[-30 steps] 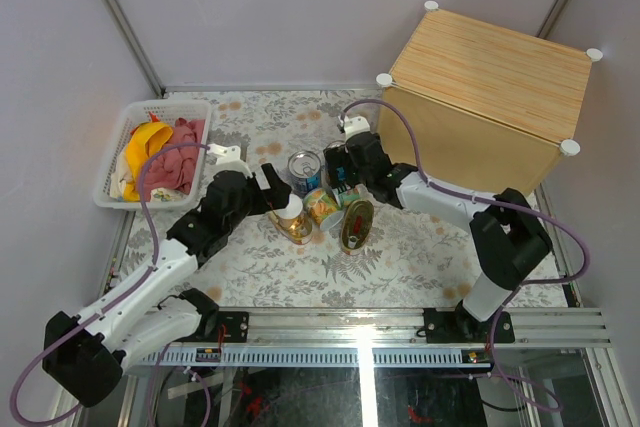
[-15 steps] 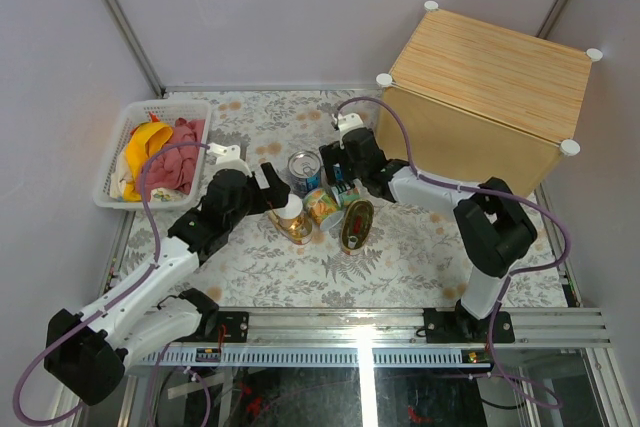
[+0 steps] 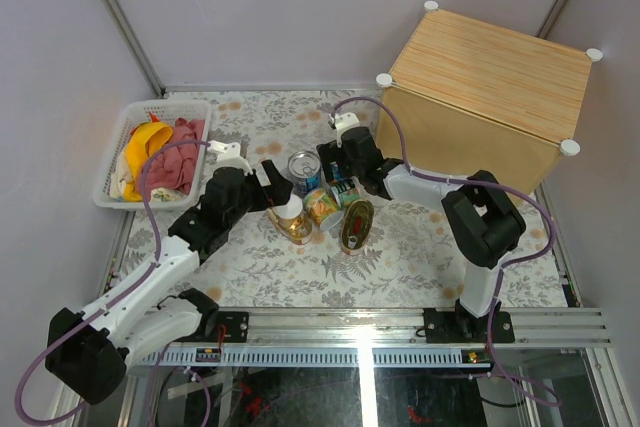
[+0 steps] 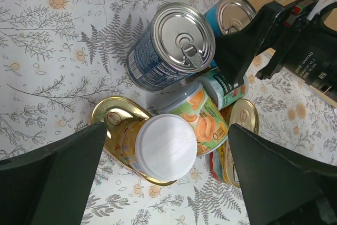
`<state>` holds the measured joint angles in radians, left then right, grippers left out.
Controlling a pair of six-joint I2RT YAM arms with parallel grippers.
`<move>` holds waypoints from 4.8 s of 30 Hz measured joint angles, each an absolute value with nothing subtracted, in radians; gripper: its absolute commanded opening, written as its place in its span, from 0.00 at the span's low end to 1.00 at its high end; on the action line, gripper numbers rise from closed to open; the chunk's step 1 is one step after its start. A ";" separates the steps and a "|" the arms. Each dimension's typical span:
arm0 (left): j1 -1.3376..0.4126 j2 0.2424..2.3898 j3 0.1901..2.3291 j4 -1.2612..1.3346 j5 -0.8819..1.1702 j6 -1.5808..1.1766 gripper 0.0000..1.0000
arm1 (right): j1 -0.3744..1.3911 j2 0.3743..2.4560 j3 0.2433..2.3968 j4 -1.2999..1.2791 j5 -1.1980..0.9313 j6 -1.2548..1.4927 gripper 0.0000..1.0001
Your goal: Place and organize the canned foods onto the counter
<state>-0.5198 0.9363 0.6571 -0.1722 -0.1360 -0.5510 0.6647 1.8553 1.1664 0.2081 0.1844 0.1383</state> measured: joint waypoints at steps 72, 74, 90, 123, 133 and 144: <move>-0.508 0.825 0.575 -0.153 -0.057 -0.543 1.00 | 0.783 1.641 1.624 -0.300 0.306 0.019 0.00; -0.508 0.825 0.570 -0.152 -0.054 -0.545 1.00 | 0.784 1.641 1.688 -0.349 0.314 0.006 0.00; -0.508 0.825 0.534 -0.150 -0.039 -0.554 1.00 | 0.766 1.680 2.228 -0.530 0.519 -0.147 0.00; -0.508 0.861 0.523 -0.141 -0.022 -0.565 1.00 | 0.216 1.766 2.292 -0.784 0.625 0.123 0.00; -0.508 0.887 0.523 -0.120 -0.010 -0.566 1.00 | 0.082 1.770 2.278 -0.848 0.554 0.213 0.06; -0.508 0.903 0.519 -0.096 -0.001 -0.581 1.00 | 0.021 1.781 2.242 -0.834 0.505 0.246 0.24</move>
<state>-0.5083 0.9028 0.5190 -0.0956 -0.0013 -0.5812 0.0208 1.7813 2.2417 -0.8337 0.5045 0.2459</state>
